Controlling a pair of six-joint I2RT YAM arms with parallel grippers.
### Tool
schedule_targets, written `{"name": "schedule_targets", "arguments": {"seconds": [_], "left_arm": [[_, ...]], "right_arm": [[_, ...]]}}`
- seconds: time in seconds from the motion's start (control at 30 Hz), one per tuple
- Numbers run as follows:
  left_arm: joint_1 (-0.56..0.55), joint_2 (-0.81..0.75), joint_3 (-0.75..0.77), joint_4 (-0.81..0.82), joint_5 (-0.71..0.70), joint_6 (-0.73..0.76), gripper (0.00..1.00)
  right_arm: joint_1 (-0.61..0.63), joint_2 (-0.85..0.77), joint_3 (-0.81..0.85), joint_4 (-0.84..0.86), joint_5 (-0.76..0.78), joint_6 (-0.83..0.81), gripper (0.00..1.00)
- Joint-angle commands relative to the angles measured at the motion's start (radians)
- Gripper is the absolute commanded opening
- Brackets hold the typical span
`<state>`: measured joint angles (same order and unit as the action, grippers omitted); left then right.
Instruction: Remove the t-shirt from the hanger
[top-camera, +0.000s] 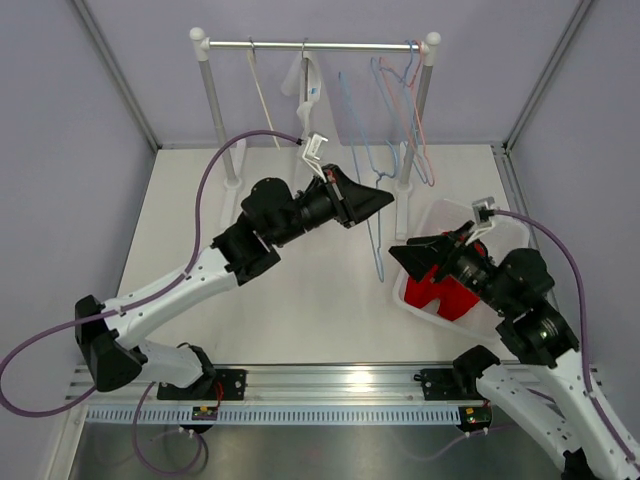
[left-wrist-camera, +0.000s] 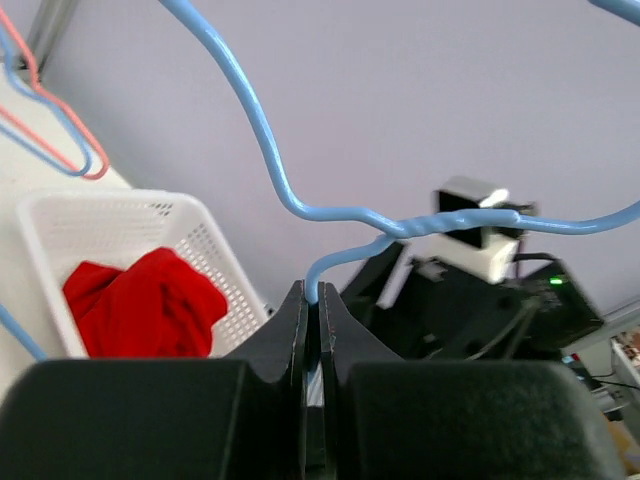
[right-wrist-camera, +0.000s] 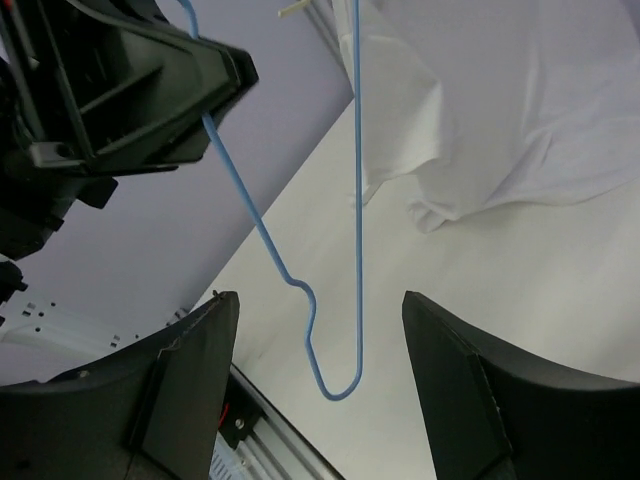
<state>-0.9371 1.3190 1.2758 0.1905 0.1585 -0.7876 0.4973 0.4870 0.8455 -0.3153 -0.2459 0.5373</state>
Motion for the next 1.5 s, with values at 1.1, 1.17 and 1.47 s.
{"name": "schedule_targets", "arguments": {"seconds": [1.1,1.17,1.47], "left_arm": [[0.058,-0.348,-0.122,-0.231,-0.023,0.14,0.96],[0.058,-0.479,-0.162,-0.285,-0.068,0.191,0.98],[0.057,-0.96,-0.406,-0.638,-0.345,0.266,0.99]], "right_arm": [[0.577,0.496,0.437,-0.554,0.784,-0.025,0.0],[0.575,0.535,0.455,-0.562,0.775,-0.042,0.0],[0.39,0.771,0.676,-0.602,0.666,-0.174,0.0]]}}
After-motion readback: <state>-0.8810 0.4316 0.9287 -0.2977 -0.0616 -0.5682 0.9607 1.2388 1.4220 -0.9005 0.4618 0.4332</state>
